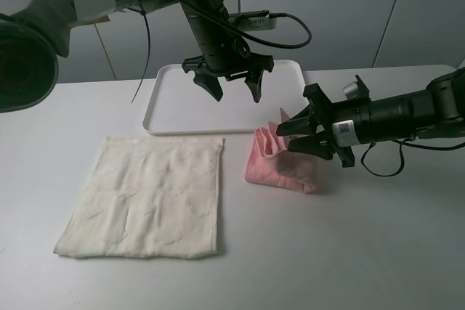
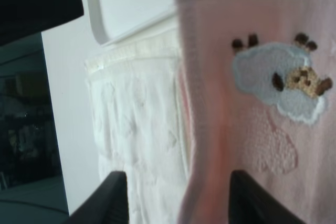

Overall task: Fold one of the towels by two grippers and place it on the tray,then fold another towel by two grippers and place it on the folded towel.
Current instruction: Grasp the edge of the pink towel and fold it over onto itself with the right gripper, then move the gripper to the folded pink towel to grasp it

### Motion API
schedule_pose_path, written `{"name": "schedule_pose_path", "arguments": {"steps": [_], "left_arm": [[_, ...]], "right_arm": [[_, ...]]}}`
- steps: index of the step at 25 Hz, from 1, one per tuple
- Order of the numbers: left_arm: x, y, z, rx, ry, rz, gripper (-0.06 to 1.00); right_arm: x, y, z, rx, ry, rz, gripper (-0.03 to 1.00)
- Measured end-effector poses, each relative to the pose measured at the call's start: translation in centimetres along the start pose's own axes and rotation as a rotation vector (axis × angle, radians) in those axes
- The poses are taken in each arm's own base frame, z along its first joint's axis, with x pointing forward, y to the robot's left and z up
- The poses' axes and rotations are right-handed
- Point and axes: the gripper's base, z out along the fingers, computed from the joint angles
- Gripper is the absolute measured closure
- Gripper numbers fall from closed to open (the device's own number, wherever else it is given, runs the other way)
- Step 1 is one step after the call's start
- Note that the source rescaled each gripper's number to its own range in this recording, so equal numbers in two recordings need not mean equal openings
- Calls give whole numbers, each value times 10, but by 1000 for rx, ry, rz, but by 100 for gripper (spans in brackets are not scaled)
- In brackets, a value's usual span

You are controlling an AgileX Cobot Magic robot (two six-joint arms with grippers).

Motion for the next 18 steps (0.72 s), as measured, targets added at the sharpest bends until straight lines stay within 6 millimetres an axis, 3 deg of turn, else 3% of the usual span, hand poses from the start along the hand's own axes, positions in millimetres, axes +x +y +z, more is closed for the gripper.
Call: {"name": "schedule_pose_path", "arguments": {"steps": [7,12,18], "left_arm": [[-3,8,-2,15,-1,-1,-6],[-3,11,-2,15,-2,11,-6],[-3,11,-2,15,-2,20,-6]], "right_arm": [[-6,5,-1,-31,-6,-52,43],[-24,8,-10,-47,-43,-74,19],[-37,-7,-31,21,-23,-80,17]]}}
